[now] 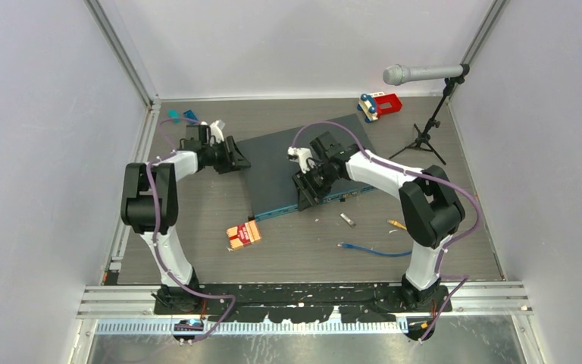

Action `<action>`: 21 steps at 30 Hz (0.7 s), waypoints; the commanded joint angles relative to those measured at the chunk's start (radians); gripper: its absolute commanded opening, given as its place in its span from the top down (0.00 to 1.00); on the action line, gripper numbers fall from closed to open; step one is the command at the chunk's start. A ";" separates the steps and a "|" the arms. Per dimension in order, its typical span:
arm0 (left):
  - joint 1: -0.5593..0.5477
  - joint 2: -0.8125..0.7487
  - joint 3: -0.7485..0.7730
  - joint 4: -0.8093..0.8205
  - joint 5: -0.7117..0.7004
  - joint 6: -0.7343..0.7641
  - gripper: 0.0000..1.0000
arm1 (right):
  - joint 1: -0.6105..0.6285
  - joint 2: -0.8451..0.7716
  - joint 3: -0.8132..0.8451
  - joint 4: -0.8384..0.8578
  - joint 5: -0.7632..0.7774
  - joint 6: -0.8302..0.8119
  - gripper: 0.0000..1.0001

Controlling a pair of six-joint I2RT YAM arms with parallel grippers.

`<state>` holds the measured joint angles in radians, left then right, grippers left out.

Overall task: Pull the plug from the switch port
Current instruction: Move the switch port to the center of the board.

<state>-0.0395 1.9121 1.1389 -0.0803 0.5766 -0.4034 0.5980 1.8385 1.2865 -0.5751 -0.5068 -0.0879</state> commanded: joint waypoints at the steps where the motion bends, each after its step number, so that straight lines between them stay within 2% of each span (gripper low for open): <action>1: 0.002 -0.048 -0.048 -0.185 -0.080 0.094 0.92 | -0.060 -0.046 0.003 -0.002 0.110 -0.074 0.48; 6: 0.007 -0.098 -0.024 -0.182 -0.111 0.171 0.65 | -0.071 -0.161 -0.079 -0.021 0.151 -0.143 0.48; 14: 0.007 -0.124 0.062 -0.085 -0.100 0.277 0.32 | -0.067 -0.264 -0.218 0.056 0.231 -0.062 0.51; 18: 0.004 -0.073 0.147 -0.048 -0.057 0.281 0.18 | 0.010 -0.276 -0.264 0.144 0.306 -0.010 0.52; 21: -0.013 -0.015 0.222 -0.037 -0.017 0.307 0.12 | 0.112 -0.292 -0.306 0.230 0.411 0.001 0.51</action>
<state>-0.0380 1.8408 1.2514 -0.1917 0.4992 -0.1513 0.5968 1.6005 1.0195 -0.4927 -0.2306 -0.1284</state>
